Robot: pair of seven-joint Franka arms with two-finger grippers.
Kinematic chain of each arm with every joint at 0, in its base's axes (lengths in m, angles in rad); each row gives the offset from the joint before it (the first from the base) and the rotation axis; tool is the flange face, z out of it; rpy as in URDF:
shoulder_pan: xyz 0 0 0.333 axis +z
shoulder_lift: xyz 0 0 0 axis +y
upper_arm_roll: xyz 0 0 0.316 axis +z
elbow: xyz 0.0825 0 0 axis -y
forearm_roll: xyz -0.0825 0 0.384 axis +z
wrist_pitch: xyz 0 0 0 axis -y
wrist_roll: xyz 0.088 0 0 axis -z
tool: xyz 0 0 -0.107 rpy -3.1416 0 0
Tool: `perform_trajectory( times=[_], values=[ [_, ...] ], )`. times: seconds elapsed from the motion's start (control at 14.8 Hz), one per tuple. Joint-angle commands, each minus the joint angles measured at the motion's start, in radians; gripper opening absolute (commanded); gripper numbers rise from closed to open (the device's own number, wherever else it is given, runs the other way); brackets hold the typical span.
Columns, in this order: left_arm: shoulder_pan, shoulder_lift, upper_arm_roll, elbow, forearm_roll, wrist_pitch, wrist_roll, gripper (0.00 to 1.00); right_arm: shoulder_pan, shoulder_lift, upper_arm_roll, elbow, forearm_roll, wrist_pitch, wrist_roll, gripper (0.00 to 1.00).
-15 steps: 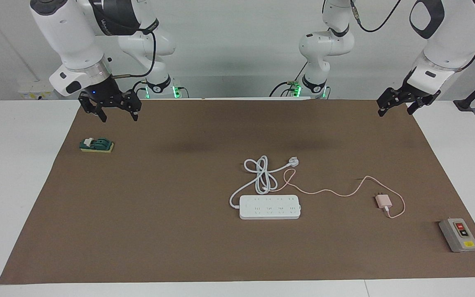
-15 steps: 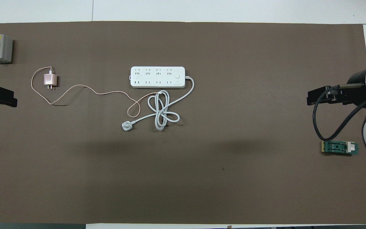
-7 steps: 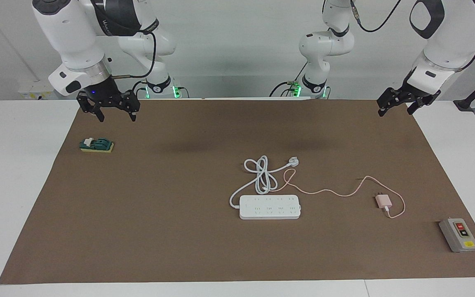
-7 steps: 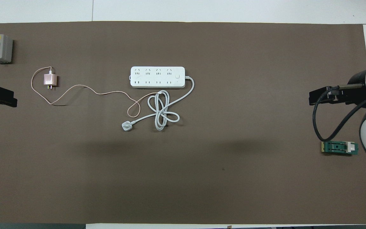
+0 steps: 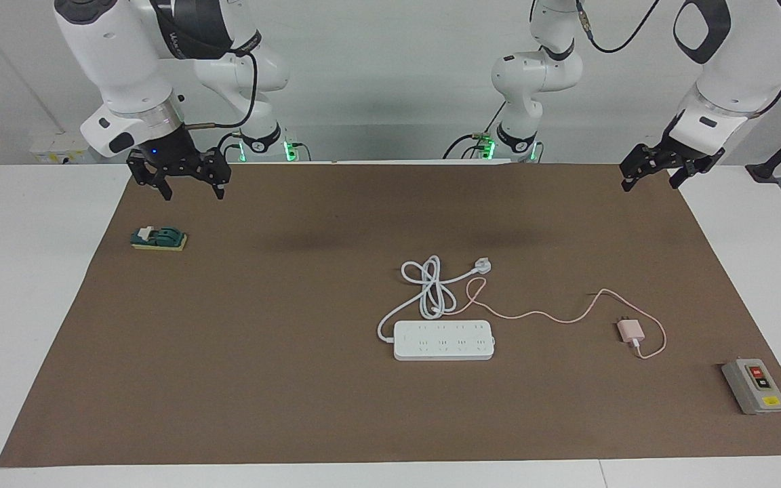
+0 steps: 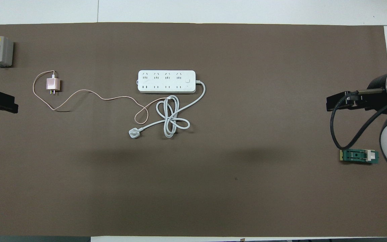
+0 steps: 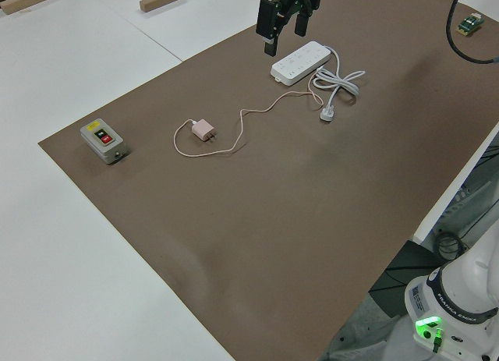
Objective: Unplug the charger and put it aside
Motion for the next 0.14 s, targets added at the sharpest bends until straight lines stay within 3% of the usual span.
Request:
perform_trajectory(
  times=[0.0, 0.07],
  values=[
    [0.002, -0.026, 0.004, -0.032, -0.010, 0.012, 0.005, 1.00, -0.020, -0.021, 0.012, -0.021, -0.015, 0.008, -0.021, 1.00],
    [0.002, -0.026, 0.004, -0.032, -0.010, 0.012, 0.005, 1.00, -0.021, -0.021, 0.012, -0.021, -0.013, 0.006, -0.021, 1.00]
  ],
)
